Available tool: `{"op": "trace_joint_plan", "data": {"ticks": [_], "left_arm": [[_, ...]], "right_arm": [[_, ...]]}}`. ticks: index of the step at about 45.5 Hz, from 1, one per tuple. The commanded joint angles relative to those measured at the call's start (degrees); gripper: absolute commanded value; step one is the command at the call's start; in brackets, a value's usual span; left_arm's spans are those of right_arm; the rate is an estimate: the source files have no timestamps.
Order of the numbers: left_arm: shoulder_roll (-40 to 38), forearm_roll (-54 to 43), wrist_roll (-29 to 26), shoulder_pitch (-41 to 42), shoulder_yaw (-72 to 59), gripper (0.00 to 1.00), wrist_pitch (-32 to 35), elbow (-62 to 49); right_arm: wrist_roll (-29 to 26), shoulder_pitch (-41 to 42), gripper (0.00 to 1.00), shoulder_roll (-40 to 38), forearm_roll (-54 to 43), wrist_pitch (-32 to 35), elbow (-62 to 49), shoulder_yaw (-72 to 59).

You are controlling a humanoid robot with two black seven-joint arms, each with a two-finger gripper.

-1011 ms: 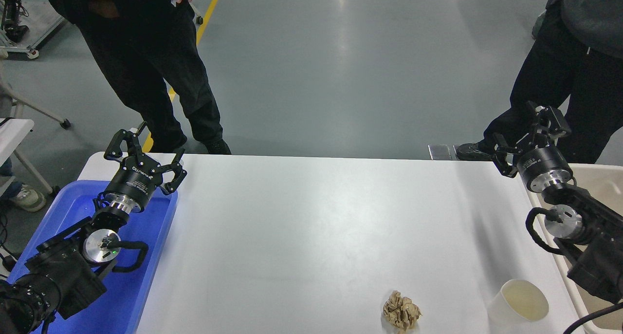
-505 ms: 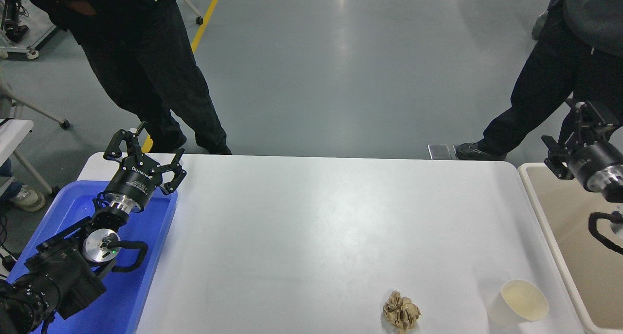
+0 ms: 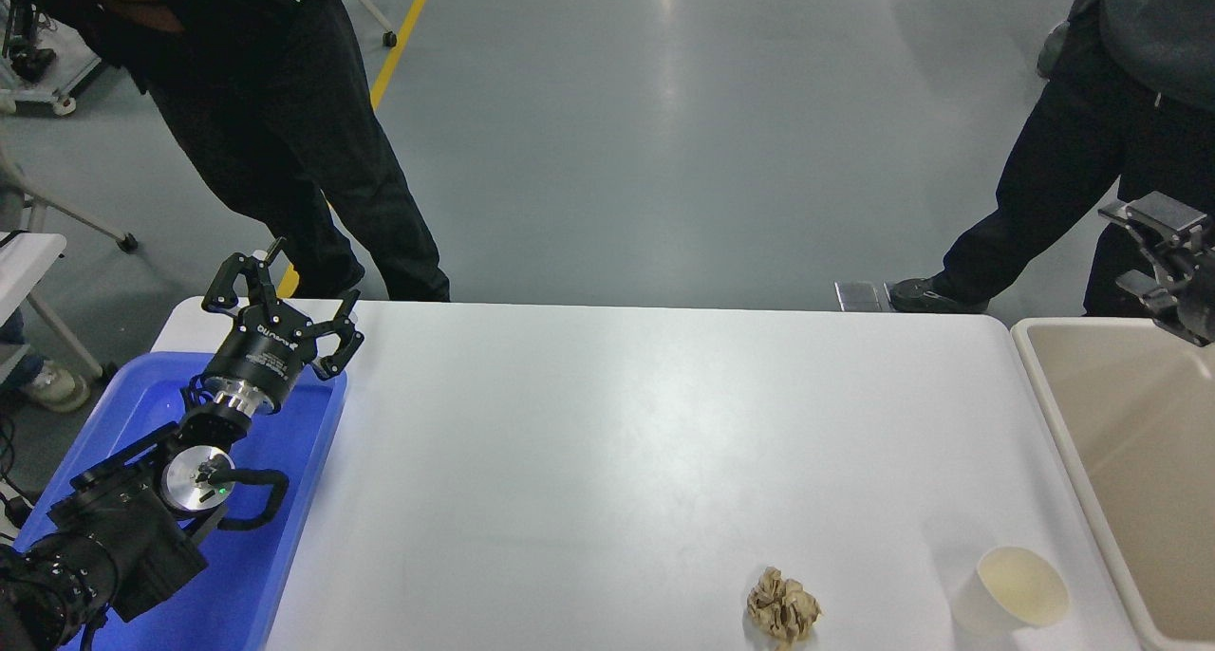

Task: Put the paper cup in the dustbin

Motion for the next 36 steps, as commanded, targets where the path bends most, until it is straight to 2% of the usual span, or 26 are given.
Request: {"op": "trace_joint_plan", "data": {"ticks": [1, 7, 17, 23, 36], "left_arm": [[0.06, 0.0, 0.0, 0.0, 0.0, 1.0, 0.0, -0.03], [-0.03, 0.0, 0.0, 0.0, 0.0, 1.0, 0.0, 0.06], [-0.03, 0.0, 0.0, 0.0, 0.0, 1.0, 0.0, -0.03], [0.06, 0.0, 0.0, 0.0, 0.0, 1.0, 0.0, -0.03], [-0.03, 0.0, 0.0, 0.0, 0.0, 1.0, 0.0, 0.06]], "right_arm": [[0.16, 6.94, 1.0, -3.96, -19.15, 0.25, 10.02, -6.08], [0.16, 10.72, 0.99, -10.37, -33.66, 0.16, 22.59, -5.81], [0.16, 12.92, 0.99, -17.85, -47.56, 0.25, 34.82, -5.9], [0.16, 11.87, 0.99, -19.43, -52.57, 0.25, 36.58, -6.43], [0.16, 6.51, 0.99, -24.18, -56.97, 0.16, 44.06, -6.43]]}}
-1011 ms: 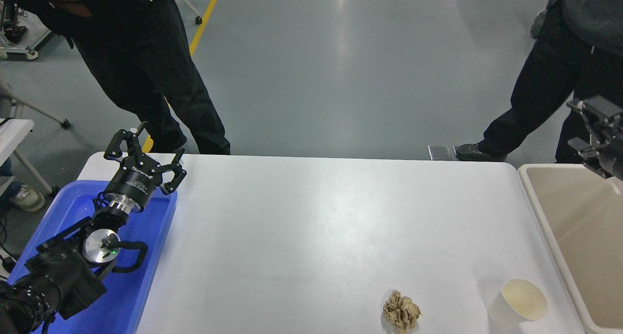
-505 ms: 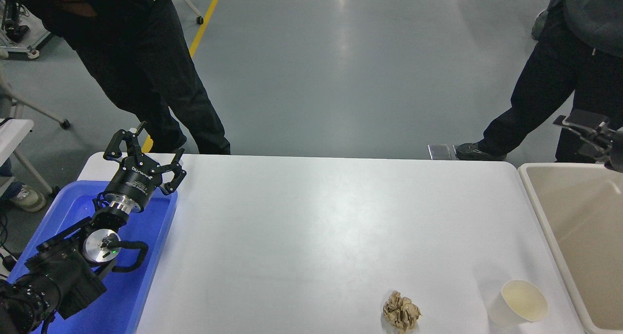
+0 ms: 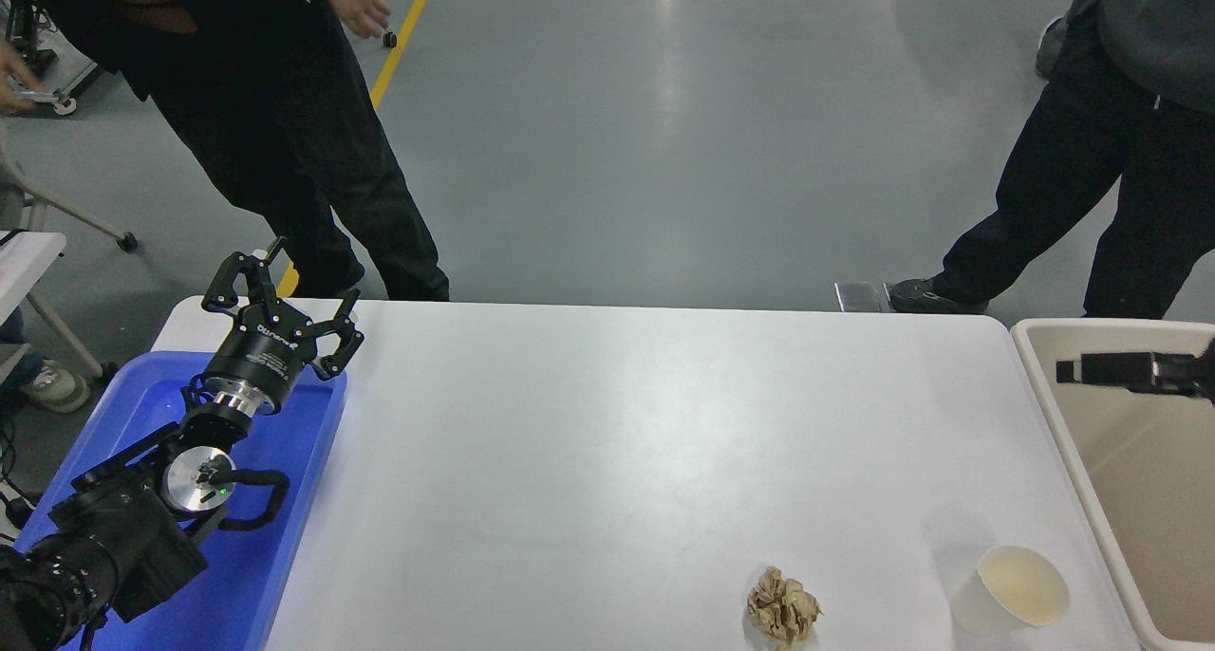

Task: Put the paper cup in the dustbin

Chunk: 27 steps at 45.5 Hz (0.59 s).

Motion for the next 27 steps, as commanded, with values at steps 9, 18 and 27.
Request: {"op": "trace_joint_plan", "data": {"ticks": [9, 18, 27], "left_arm": [[-0.07, 0.0, 0.0, 0.0, 0.0, 1.0, 0.0, -0.04], [-0.07, 0.0, 0.0, 0.0, 0.0, 1.0, 0.0, -0.04], [-0.07, 0.0, 0.0, 0.0, 0.0, 1.0, 0.0, 0.04]], "right_arm": [[0.0, -6.02, 0.99, -3.46, -6.65, -0.08, 6.46, 0.11], [0.0, -7.87, 1.0, -0.04, -7.53, -0.25, 6.37, 0.2], [-0.09, -9.19, 0.99, 3.92, -7.71, -2.09, 4.62, 0.47]]}}
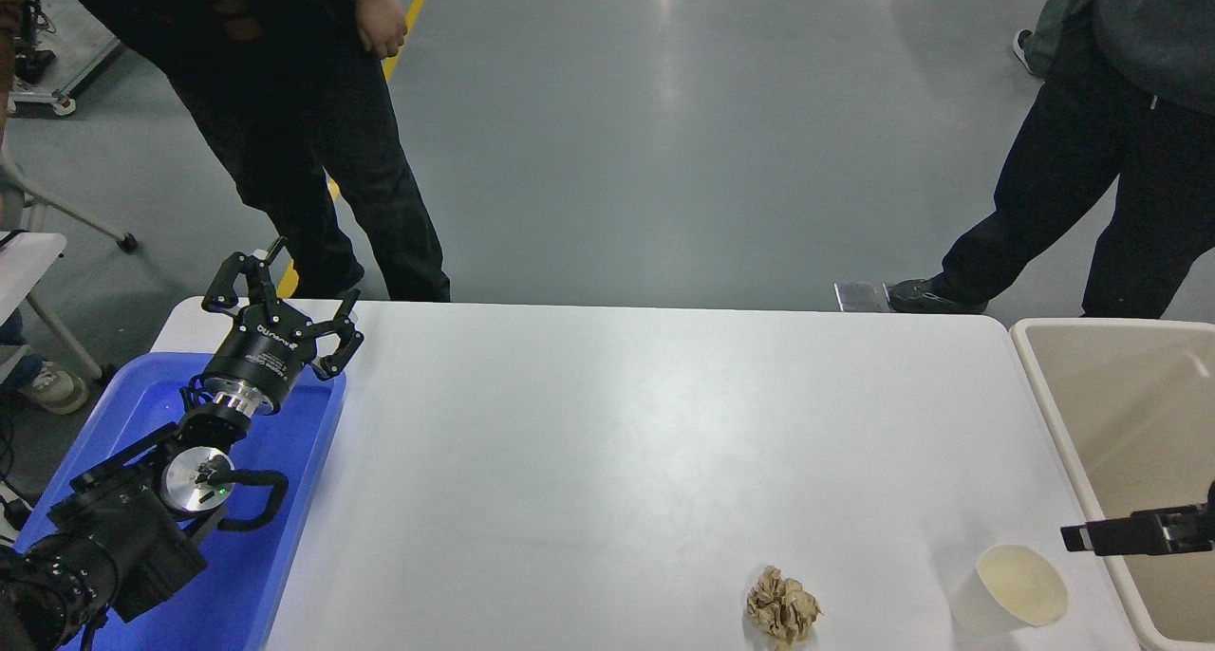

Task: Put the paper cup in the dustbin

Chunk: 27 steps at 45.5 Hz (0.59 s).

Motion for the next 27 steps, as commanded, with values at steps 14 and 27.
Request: {"op": "trace_joint_plan", "data": {"ticks": [14, 27], "left_arm": [[-0.06, 0.01, 0.0, 0.0, 0.0, 1.0, 0.0, -0.02], [0.03, 0.01, 0.0, 0.0, 0.0, 1.0, 0.0, -0.02]], "right_arm": [[-0.26, -7.66, 0.99, 7.64, -0.56, -6.13, -5.81, 0.21], [-0.18, -10.39, 0.99, 10.45, -0.12, -8.85, -9.33, 0.13]]}}
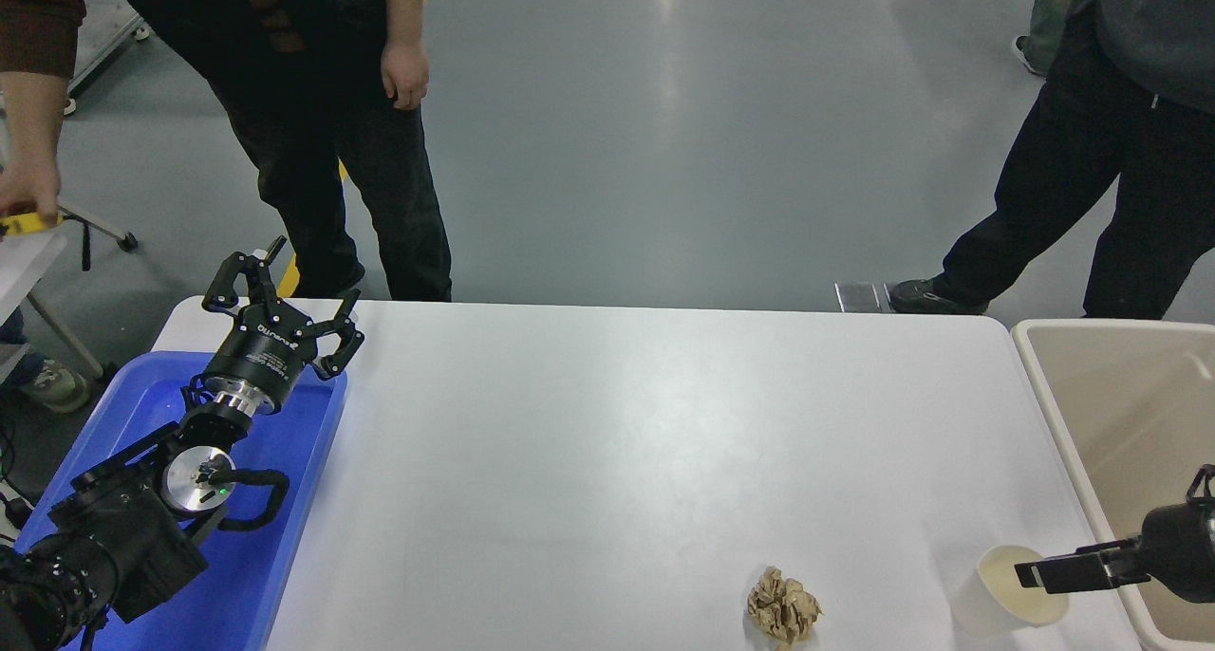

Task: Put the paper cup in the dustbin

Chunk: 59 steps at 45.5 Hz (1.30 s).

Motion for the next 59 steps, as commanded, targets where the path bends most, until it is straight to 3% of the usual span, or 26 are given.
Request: {"op": "trace_joint_plan", "data": {"ticks": [1, 15, 26, 29, 38, 59], "left_arm": [[-0.03, 0.01, 0.0, 0.0, 0.0, 1.0, 0.0, 0.07], [-0.03, 0.01, 0.0, 0.0, 0.0, 1.0, 0.0, 0.07], [-0.03, -0.08, 0.0, 0.0, 0.0, 1.0, 0.0, 0.07], [0.06, 0.01, 0.0, 0.0, 0.0, 1.0, 0.0, -0.01], [-0.03, 0.01, 0.0, 0.0, 0.0, 1.0, 0.0, 0.07], [0.06, 0.01, 0.0, 0.0, 0.0, 1.0, 0.0, -0.01]], "right_arm": [[0.04, -2.6, 0.99, 2.63, 0.24, -2.66, -3.33, 0.01], [0.04, -3.22, 0.97, 3.5, 0.24, -3.02, -3.95, -0.08], [0.04, -3.39, 0.8, 3.59, -0.56, -3.72, -4.3, -0.87], [0.13, -3.65, 0.73, 3.77, -0.56, -3.72, -4.39, -0.87], [0.13, -4.97, 0.4, 4.91, -0.38, -3.72, -6.67, -0.96], [0.3, -4.89, 0.0, 4.91, -0.12, -3.72, -8.17, -0.87]]}}
